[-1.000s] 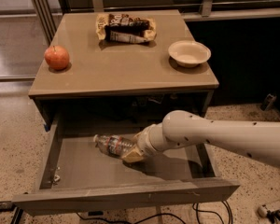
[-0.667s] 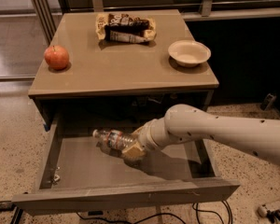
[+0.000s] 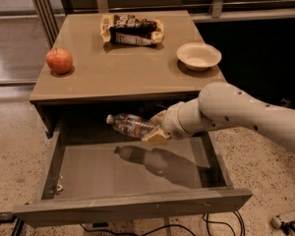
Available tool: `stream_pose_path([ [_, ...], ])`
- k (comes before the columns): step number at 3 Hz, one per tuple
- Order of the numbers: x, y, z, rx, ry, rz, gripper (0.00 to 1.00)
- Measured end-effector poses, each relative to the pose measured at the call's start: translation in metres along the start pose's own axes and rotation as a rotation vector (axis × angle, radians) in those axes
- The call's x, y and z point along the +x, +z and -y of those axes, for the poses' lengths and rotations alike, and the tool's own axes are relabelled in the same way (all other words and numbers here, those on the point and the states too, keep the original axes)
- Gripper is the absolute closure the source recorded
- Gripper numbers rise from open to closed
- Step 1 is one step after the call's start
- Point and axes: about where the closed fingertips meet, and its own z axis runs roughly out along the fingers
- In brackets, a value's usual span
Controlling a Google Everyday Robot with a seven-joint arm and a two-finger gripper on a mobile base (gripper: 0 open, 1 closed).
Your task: Pick water bottle from top drawer and place on counter
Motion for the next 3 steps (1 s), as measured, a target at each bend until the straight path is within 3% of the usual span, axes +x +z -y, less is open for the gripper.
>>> stream_pose_path([
  [2,-0.067,-0.092,0.052,0.052,-0.153,-0.019,1.0],
  [3,-0.106,-0.123,0.083,0.08,-0.2,-0.029,1.0],
])
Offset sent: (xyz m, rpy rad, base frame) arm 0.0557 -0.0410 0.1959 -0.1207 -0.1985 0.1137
